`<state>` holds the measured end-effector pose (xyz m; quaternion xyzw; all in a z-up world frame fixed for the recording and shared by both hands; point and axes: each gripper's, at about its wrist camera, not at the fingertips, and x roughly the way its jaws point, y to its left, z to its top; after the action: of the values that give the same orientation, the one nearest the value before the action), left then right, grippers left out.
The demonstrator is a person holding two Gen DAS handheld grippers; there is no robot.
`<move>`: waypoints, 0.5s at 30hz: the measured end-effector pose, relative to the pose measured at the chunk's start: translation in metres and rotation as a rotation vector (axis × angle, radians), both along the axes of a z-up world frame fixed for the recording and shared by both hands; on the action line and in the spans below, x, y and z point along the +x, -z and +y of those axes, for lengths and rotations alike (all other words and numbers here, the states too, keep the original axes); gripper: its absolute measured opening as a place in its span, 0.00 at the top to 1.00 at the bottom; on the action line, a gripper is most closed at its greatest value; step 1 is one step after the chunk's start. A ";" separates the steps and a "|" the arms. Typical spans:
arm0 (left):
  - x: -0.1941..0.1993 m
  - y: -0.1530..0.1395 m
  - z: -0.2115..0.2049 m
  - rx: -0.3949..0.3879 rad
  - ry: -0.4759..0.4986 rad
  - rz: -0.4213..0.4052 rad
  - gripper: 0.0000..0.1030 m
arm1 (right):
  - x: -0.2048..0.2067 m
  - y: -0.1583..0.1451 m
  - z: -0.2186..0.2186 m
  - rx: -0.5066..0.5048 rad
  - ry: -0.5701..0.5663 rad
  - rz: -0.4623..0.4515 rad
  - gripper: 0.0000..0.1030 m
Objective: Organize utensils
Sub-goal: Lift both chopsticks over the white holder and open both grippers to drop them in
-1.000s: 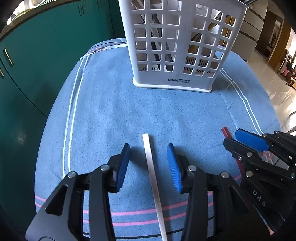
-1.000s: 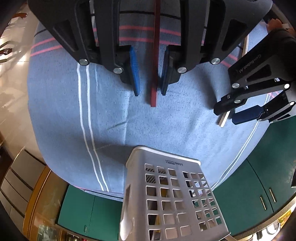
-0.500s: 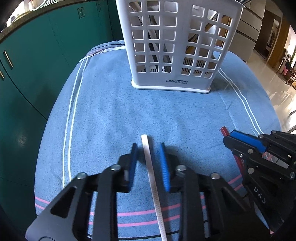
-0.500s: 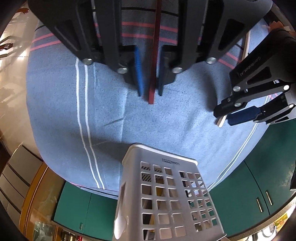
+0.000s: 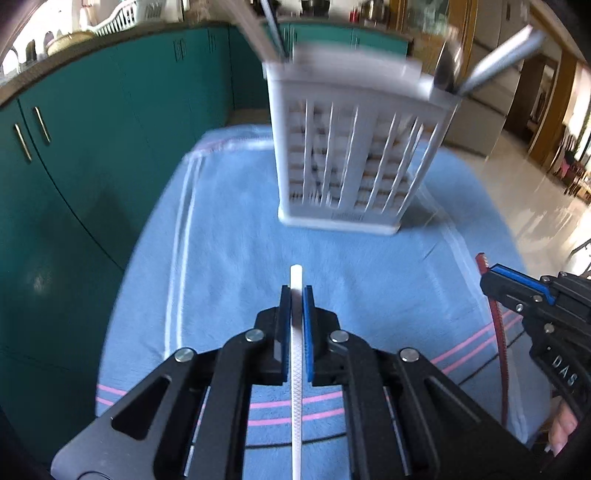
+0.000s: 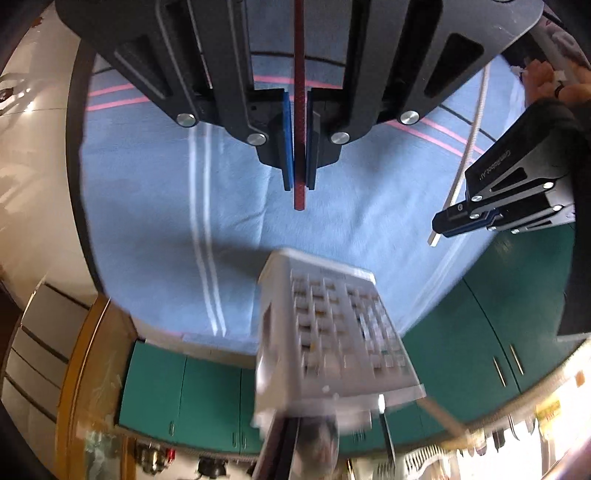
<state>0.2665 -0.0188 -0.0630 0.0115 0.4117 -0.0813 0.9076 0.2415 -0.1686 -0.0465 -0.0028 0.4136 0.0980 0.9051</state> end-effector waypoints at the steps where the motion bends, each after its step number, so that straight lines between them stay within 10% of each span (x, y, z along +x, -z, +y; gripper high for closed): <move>1: -0.004 -0.012 0.004 -0.014 0.001 -0.027 0.94 | -0.006 -0.012 -0.003 0.008 0.001 -0.028 0.94; 15: -0.043 -0.142 0.045 -0.201 -0.028 -0.294 0.94 | -0.062 -0.134 -0.015 0.053 -0.025 -0.334 0.94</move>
<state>0.2236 0.0266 0.0787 -0.0734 0.2644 -0.1068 0.9557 0.1796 -0.1839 0.0876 -0.0005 0.2546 0.1182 0.9598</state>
